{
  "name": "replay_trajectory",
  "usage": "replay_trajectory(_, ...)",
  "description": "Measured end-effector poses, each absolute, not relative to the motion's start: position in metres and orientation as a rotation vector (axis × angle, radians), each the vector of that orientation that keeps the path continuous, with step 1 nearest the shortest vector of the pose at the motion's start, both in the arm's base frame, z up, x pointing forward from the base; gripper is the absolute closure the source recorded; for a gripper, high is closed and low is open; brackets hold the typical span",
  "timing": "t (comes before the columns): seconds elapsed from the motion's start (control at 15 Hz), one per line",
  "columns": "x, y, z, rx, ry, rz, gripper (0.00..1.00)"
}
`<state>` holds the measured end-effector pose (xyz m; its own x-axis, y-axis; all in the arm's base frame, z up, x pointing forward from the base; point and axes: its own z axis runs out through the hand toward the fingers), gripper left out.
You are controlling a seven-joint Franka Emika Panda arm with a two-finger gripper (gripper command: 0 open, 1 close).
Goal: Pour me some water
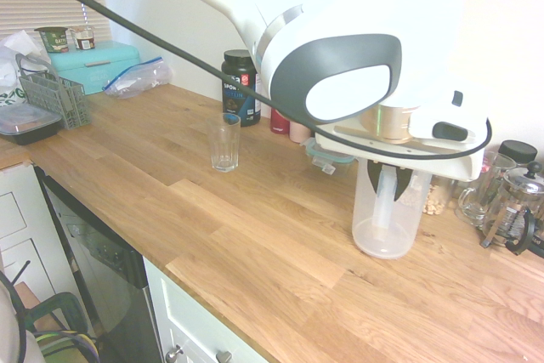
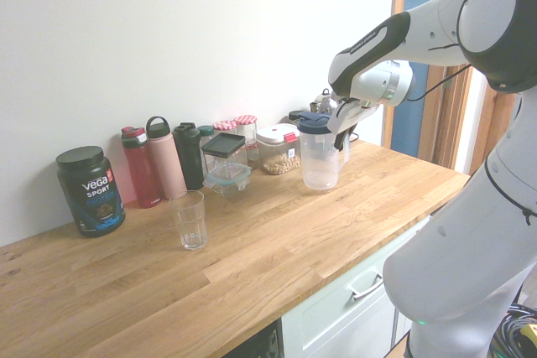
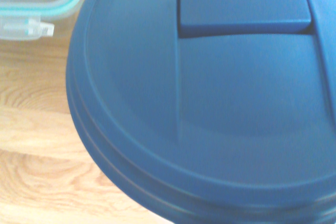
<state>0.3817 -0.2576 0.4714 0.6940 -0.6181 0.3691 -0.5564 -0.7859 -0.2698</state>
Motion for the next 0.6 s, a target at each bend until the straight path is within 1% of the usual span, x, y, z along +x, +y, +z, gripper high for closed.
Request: replay_trajectory(0.6, 0.3821, -0.2567, 0.4685, -2.772, 0.966, -0.657, 0.00)
